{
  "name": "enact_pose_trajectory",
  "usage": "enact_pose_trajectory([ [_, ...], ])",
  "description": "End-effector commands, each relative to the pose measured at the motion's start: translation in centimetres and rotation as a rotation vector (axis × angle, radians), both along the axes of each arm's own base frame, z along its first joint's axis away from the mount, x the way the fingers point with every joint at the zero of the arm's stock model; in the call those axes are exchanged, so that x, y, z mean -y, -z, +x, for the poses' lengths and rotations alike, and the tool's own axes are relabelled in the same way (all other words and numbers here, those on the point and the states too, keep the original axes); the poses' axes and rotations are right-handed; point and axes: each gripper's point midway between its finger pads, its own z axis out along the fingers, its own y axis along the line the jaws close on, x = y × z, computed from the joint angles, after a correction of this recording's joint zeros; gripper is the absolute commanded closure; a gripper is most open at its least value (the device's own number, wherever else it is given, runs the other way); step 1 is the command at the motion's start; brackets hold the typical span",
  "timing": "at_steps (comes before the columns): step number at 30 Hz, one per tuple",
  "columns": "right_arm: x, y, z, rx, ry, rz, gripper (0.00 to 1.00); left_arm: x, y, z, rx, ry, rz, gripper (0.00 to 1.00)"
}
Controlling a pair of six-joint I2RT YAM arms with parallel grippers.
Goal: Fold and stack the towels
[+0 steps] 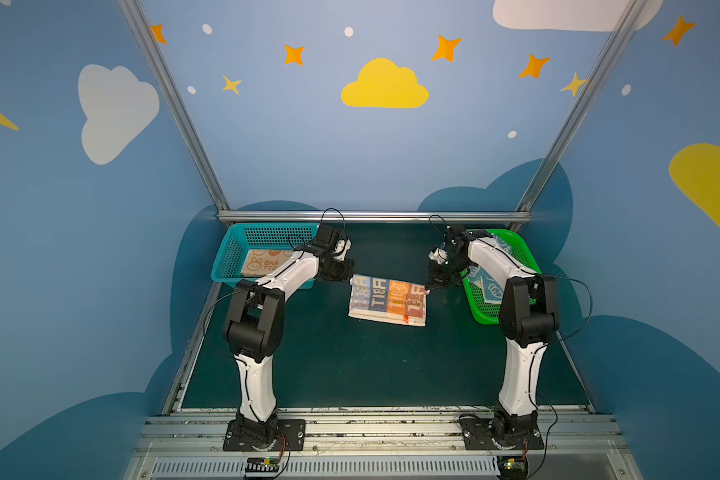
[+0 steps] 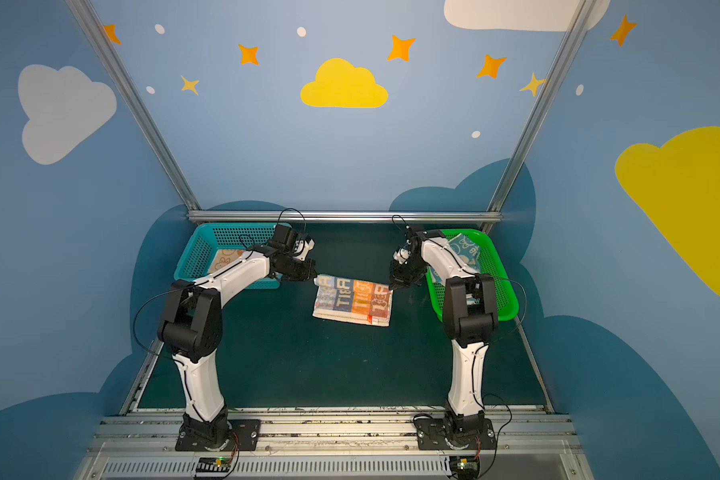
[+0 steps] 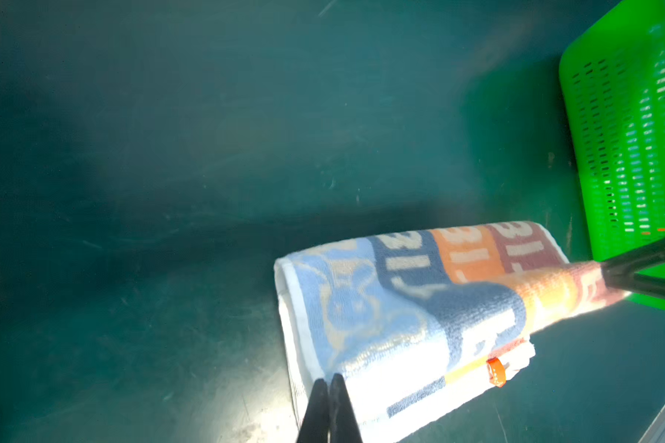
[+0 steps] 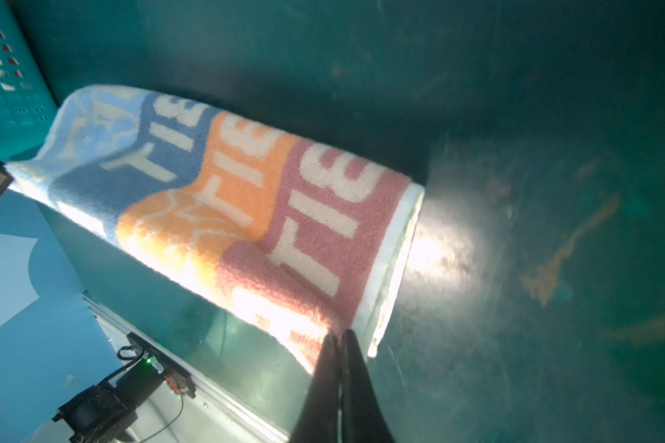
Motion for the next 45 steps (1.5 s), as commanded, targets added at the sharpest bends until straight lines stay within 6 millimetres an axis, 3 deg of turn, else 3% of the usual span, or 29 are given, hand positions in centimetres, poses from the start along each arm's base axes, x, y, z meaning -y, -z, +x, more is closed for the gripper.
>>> enact_pose_trajectory([
  [1, 0.2, -1.3, -1.1, 0.024, 0.025, -0.003, 1.00, -0.5, -1.3, -0.5, 0.041, -0.029, -0.010, 0.97],
  [14, -0.4, 2.9, -6.3, -0.062, 0.029, -0.022, 1.00, -1.2, 2.5, -4.8, -0.038, -0.088, -0.011, 0.97],
  [19, -0.5, 3.9, -6.8, -0.081, 0.035, -0.020, 0.96, -0.9, 3.8, -5.5, -0.062, -0.081, -0.010, 0.97],
  [25, -0.6, 3.3, -6.7, -0.074, 0.034, -0.015, 0.93, -0.4, 4.3, -5.7, -0.074, -0.076, -0.005, 0.97],
  [33, -0.4, 1.9, -7.1, -0.040, 0.029, -0.014, 0.95, -0.7, 3.2, -5.9, -0.060, -0.098, -0.002, 0.97],
  [45, 0.0, 5.8, -8.8, -0.115, 0.045, -0.041, 0.95, -0.2, 5.2, -7.4, -0.098, -0.090, -0.016, 0.97],
])
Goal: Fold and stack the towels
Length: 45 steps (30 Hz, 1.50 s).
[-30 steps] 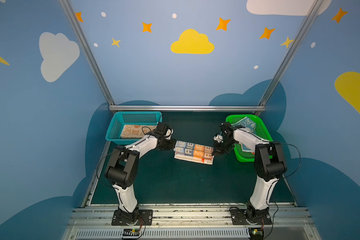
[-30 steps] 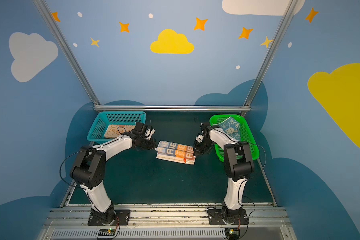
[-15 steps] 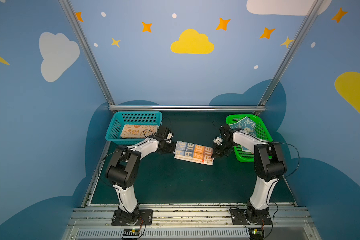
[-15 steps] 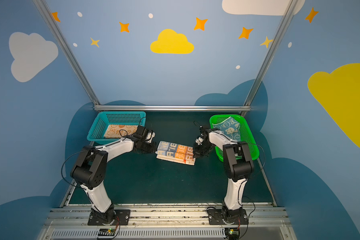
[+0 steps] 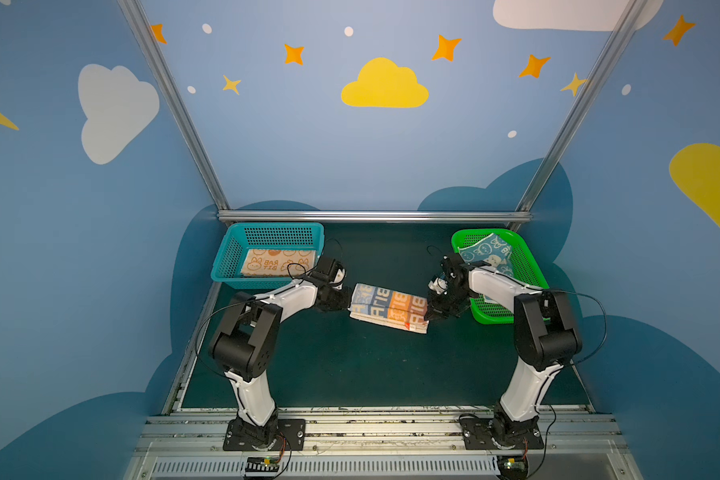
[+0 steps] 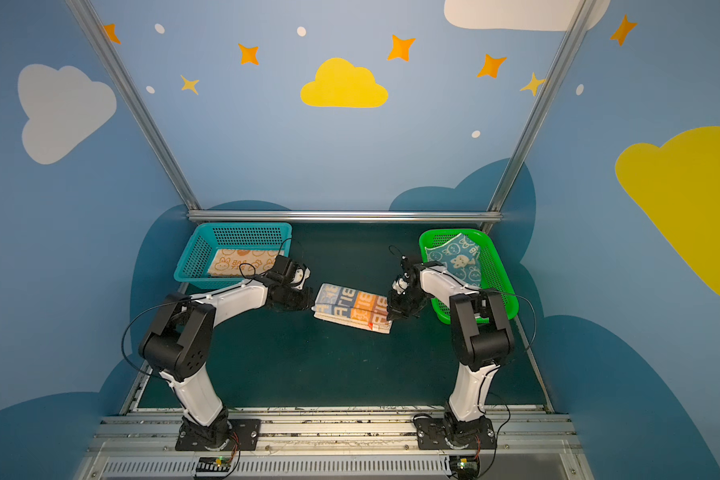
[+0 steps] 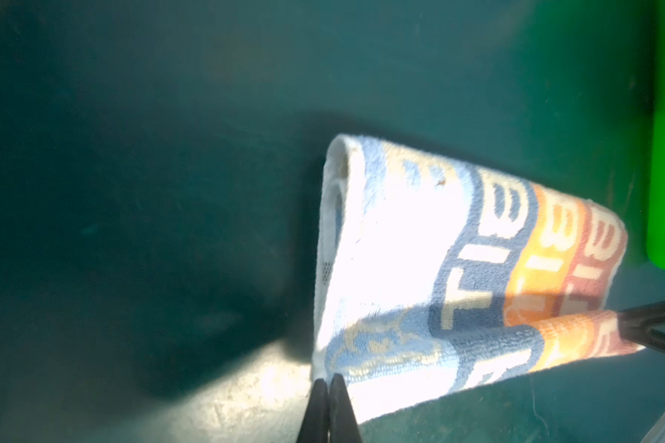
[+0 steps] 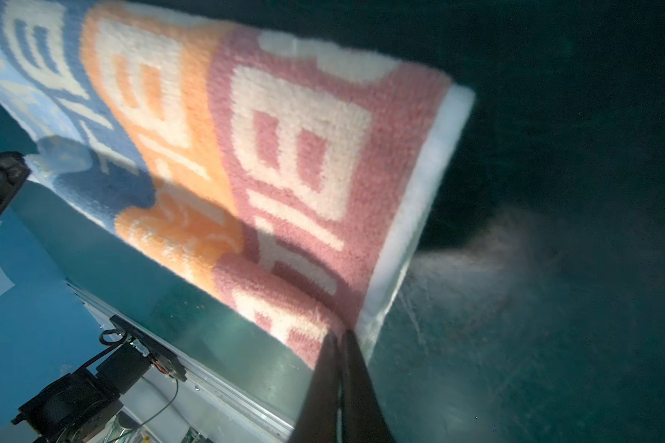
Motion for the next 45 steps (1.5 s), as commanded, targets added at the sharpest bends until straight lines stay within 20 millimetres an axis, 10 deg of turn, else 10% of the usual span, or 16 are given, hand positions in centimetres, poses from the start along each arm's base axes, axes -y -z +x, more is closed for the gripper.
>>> enact_pose_trajectory([
  [1, 0.4, 1.5, -0.4, -0.027, 0.014, -0.028, 0.94, 0.1, -0.2, -0.1, 0.011, -0.004, -0.007, 0.97],
  [13, 0.2, -0.2, -0.2, 0.007, 0.028, -0.012, 0.68, 1.9, -2.6, -0.9, 0.016, 0.026, -0.100, 0.90],
  [24, -2.3, -6.4, 1.1, 0.106, 0.074, 0.124, 0.15, 4.7, -9.5, 0.5, 0.053, 0.023, -0.282, 0.01],
  [34, -6.7, -3.6, 1.1, 0.000, 0.162, 0.338, 0.12, 9.0, -4.0, 0.7, -0.099, -0.026, -0.431, 0.00],
  [45, -1.6, 2.7, -0.4, -0.130, 0.242, 0.180, 0.12, 7.6, 0.9, -3.6, -0.188, -0.059, -0.348, 0.00],
])
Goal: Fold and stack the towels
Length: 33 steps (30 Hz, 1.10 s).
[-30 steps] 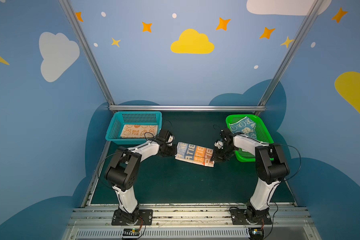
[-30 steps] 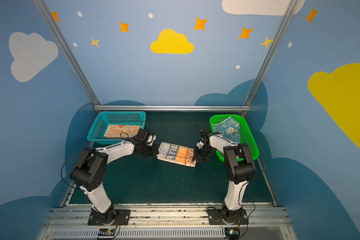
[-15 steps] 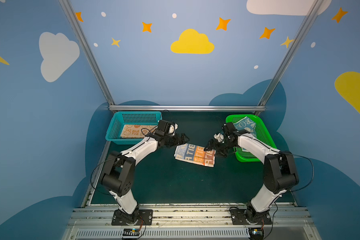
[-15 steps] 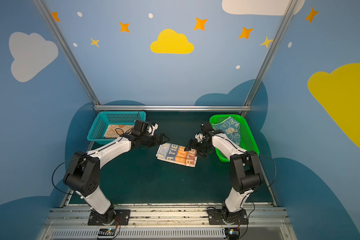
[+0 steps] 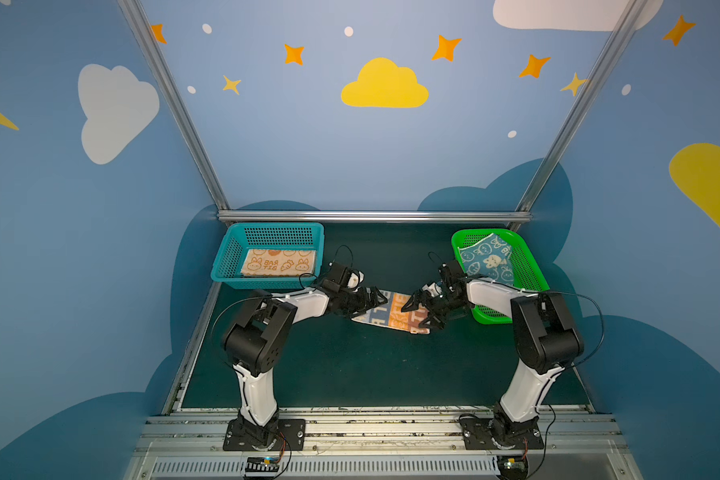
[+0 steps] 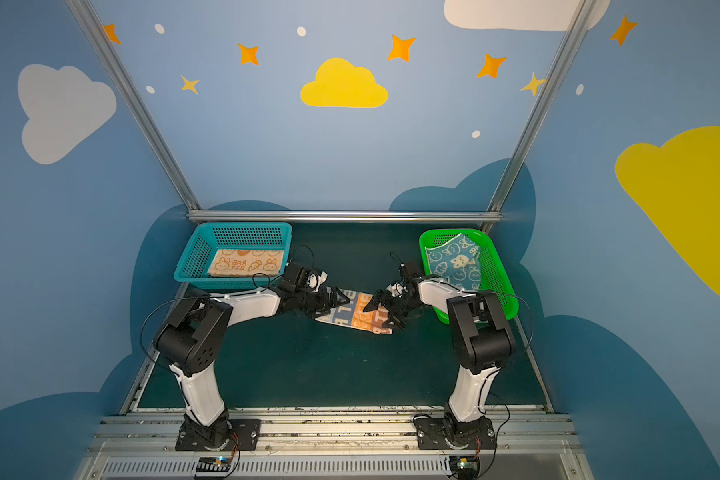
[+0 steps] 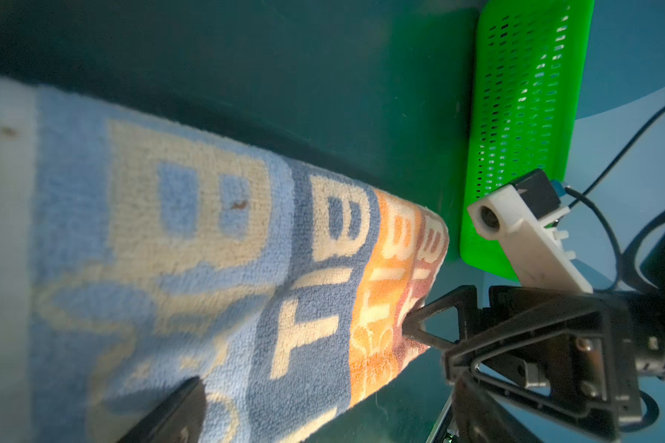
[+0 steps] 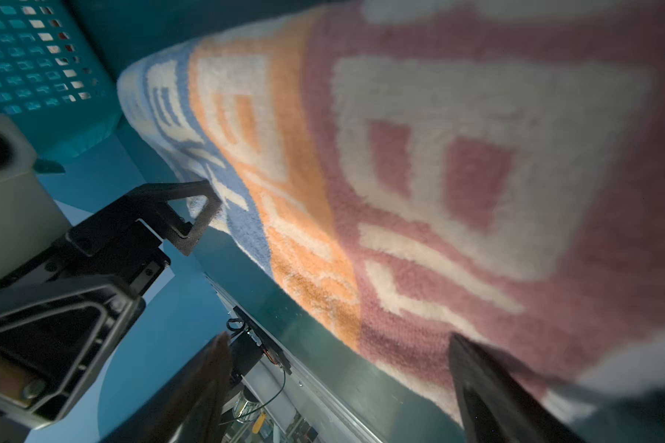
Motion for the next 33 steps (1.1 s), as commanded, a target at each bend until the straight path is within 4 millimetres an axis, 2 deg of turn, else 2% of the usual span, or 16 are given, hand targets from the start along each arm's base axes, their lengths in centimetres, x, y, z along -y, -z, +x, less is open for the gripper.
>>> enact_pose_trajectory([
  [1, 2.7, 3.2, -0.7, -0.077, 0.030, -0.102, 0.12, -0.9, 2.1, -2.2, -0.070, -0.011, 0.058, 0.00],
  [6, 4.8, 4.1, -0.2, -0.073, 0.020, -0.224, 0.12, -1.1, 2.4, -3.4, -0.072, -0.018, 0.078, 0.00],
  [10, 5.3, 3.0, 0.5, -0.045, 0.016, -0.254, 0.12, -1.1, 2.0, -4.0, -0.071, -0.017, 0.074, 0.00],
  [13, 4.5, 0.4, 1.0, 0.024, 0.018, -0.205, 0.12, -0.8, 0.1, -3.9, -0.040, -0.015, 0.053, 0.00],
  [17, 2.4, -3.5, 1.1, 0.115, -0.002, -0.098, 0.11, -0.4, -3.7, -3.4, 0.045, -0.010, 0.032, 0.00],
  [20, 1.0, -4.0, 0.3, 0.093, -0.036, -0.056, 0.11, -0.3, -4.5, -3.3, 0.068, -0.012, 0.022, 0.00],
  [26, -0.3, -2.0, -1.3, 0.031, -0.057, -0.024, 0.11, 0.3, -2.2, -3.8, 0.019, -0.010, 0.014, 0.00],
  [33, 2.4, 0.8, -1.9, -0.031, -0.032, -0.097, 0.11, -0.5, 1.5, -5.3, -0.050, -0.016, 0.058, 0.00],
])
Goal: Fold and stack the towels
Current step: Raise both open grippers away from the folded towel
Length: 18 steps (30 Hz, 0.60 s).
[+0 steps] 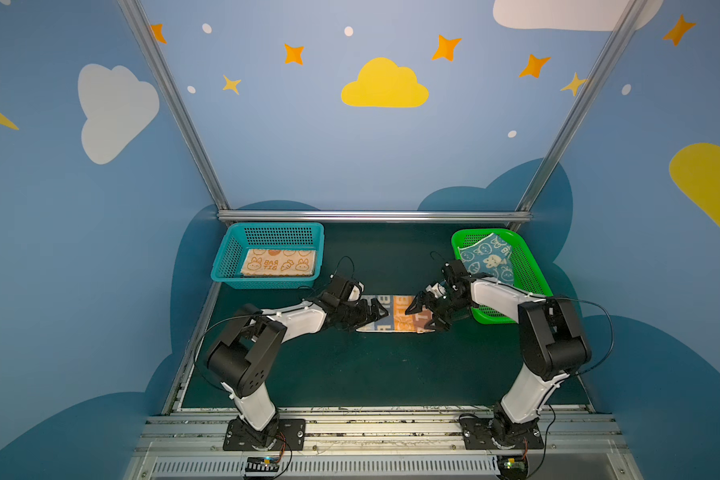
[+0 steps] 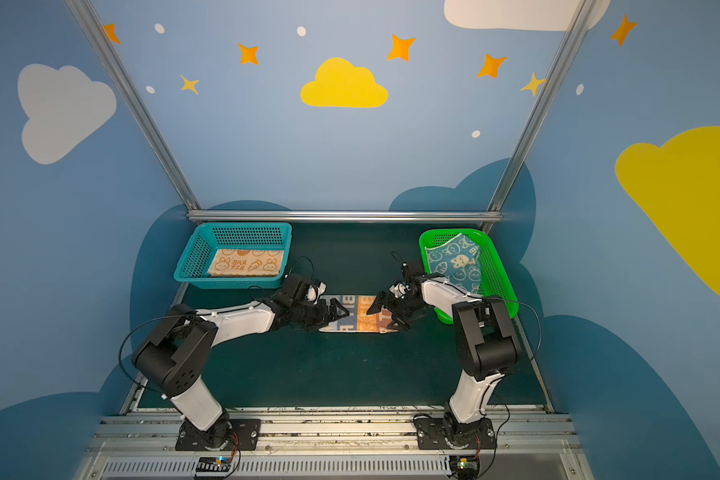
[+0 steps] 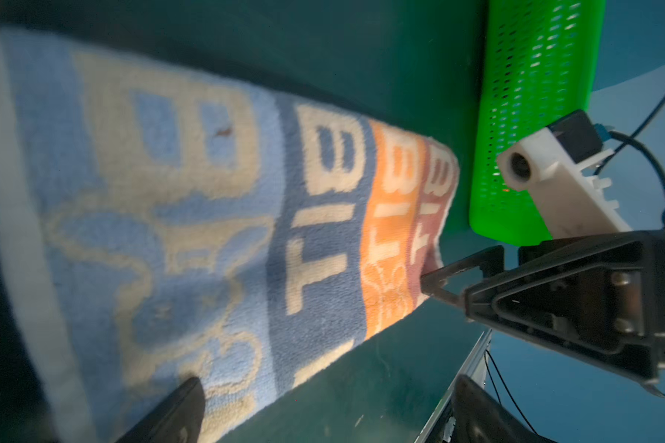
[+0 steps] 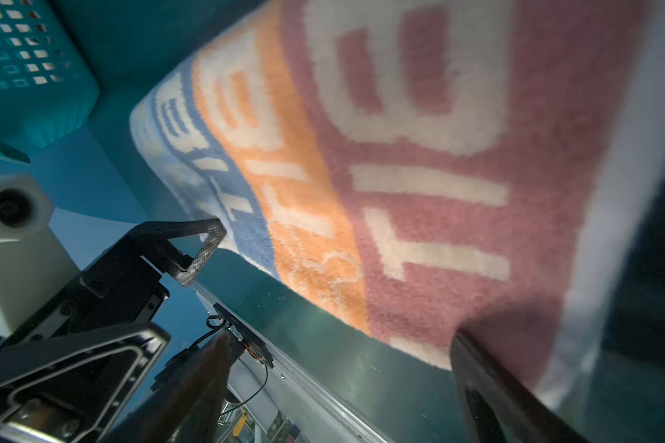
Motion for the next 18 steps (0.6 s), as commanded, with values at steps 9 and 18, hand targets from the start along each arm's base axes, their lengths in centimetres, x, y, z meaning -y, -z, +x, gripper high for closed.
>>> enact_pose_trajectory([
  [9, 1.8, -1.1, 1.4, 0.023, 0.007, -0.024, 0.11, 0.0, -1.7, 0.4, 0.050, 0.028, 0.028, 0.00],
  [18, -0.9, -6.9, 7.5, 0.124, 0.025, 0.095, 0.11, 1.1, -8.1, 5.9, 0.210, 0.045, 0.021, 0.00],
])
